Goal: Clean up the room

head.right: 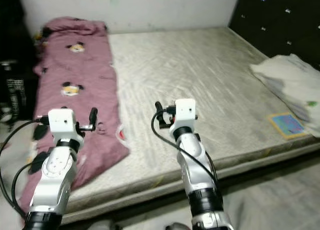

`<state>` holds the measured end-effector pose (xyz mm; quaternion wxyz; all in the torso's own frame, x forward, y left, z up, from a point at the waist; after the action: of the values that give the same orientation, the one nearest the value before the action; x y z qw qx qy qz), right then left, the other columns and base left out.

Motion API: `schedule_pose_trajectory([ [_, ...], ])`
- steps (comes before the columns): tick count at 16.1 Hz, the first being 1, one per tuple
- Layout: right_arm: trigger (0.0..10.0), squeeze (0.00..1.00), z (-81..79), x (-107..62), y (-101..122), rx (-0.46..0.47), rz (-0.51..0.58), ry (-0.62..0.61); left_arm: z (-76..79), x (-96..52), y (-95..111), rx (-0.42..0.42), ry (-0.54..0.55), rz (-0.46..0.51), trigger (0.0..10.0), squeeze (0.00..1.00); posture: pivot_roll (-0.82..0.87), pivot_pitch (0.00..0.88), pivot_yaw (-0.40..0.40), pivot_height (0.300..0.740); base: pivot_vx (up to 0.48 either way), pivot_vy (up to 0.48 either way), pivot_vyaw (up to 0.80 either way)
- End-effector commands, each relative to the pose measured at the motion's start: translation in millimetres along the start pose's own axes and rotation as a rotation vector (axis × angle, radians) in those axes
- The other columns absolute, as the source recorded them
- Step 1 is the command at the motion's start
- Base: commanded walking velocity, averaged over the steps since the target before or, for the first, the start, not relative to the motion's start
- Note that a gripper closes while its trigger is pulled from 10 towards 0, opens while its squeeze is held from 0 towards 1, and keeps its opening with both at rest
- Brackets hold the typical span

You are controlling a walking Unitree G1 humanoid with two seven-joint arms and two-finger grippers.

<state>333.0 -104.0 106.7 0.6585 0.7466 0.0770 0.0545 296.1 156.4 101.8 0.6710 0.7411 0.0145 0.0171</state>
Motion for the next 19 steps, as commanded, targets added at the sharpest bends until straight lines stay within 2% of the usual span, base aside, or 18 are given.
schedule_pose_trajectory([
  [1,10.0,0.00,11.5,-2.1,-1,-0.009,-0.007,-0.036,7.7,1.1,4,0.001,-0.020,0.009,10.0,0.00,0.06,0.000,-0.028,0.740,0.000,0.480,0.00],
  [7,10.0,0.00,11.6,-1.3,-2,-0.012,-0.015,-0.036,7.1,2.3,3,0.005,-0.016,0.003,10.0,0.00,0.05,0.000,-0.027,0.740,0.000,0.480,0.00],
  [11,10.0,0.00,11.3,-0.4,-3,-0.018,-0.020,-0.035,5.2,4.1,-2,0.067,0.010,-0.026,10.0,0.00,0.05,0.000,-0.029,0.740,0.000,0.440,0.00],
  [12,10.0,0.00,11.1,-0.1,-3,-0.019,-0.019,-0.034,5.0,4.6,-2,0.097,0.018,-0.029,10.0,0.00,0.05,0.000,-0.029,0.740,0.000,0.000,0.00],
  [14,10.0,0.00,11.7,0.0,-3,-0.020,-0.019,-0.036,4.9,4.7,3,0.097,0.023,0.011,10.0,0.00,0.05,0.000,-0.029,0.740,0.000,0.000,0.00],
  [17,10.0,0.00,12.4,0.3,-2,-0.020,-0.018,-0.039,7.5,4.1,8,0.182,0.023,0.040,10.0,0.00,0.05,0.000,-0.028,0.740,0.000,0.000,0.00],
  [19,10.0,0.00,11.8,0.4,-2,-0.019,-0.017,-0.039,7.9,2.1,8,0.070,-0.032,0.051,10.0,0.00,0.05,0.000,-0.027,0.740,0.000,0.000,0.00],
])
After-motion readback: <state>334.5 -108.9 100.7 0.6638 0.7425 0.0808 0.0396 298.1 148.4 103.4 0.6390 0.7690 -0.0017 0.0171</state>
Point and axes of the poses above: a point about 5 cm out from each wrist's last joint towards the gripper, its own x axis pointing out of the wrist towards the gripper, its own y axis along the axis of the wrist's last joint, z = x × y, the point moved 2 cm from there along x, pointing out of the wrist towards the gripper, and after that the axes turned 4 degrees about x, right-handed, at the moved point
